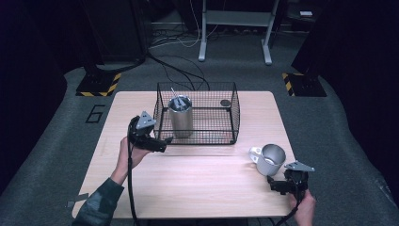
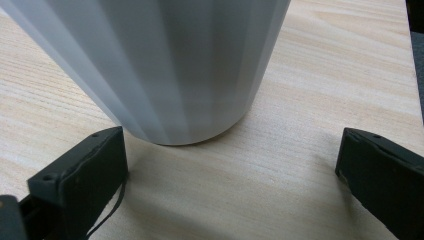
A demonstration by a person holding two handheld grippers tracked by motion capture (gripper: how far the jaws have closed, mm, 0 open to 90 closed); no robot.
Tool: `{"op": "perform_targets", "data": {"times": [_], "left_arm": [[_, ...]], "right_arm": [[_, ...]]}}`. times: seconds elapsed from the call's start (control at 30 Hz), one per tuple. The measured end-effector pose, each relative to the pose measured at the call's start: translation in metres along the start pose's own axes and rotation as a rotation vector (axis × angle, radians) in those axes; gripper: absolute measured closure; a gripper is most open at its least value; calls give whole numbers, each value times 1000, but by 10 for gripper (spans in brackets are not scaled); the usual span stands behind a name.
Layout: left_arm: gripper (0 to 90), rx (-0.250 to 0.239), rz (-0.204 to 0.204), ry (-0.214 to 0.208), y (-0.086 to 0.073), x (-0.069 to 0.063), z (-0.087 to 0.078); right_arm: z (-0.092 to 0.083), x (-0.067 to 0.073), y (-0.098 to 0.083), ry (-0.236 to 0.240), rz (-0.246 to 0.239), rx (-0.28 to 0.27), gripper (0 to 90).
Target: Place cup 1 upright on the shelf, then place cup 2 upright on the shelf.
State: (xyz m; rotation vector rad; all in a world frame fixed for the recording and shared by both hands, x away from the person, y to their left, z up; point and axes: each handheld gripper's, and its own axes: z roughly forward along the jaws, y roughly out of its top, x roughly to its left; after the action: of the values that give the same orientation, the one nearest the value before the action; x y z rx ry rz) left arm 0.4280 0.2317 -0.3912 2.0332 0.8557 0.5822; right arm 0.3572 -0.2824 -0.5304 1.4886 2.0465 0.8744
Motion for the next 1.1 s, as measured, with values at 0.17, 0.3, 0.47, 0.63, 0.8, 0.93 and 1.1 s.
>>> {"op": "perform_targets", "data": {"times": [0.17,0.3,0.47,0.63,0.8,0.93,1.1], "left_arm": [[1,30,-6,3,-22,-3,2],[1,66,-28,-6,-41,-2,5],[1,123,-60,-12,-69,3,12],[1,165,-109,-44,-99,5,20],[1,198,-141,-36,-125,2,30],[0,232,-148,-34,-136,-1,35],[0,197,-119,20,-143,-8,36]], "right_arm": [[0,0,0,0,0,0,0],[0,0,0,0,0,0,0],[0,0,0,0,0,0,0],[0,0,0,0,1,0,0],[0,0,0,0,1,1,0],[0,0,0,1,0,1,0],[0,-1,0,5,-6,3,0]]}}
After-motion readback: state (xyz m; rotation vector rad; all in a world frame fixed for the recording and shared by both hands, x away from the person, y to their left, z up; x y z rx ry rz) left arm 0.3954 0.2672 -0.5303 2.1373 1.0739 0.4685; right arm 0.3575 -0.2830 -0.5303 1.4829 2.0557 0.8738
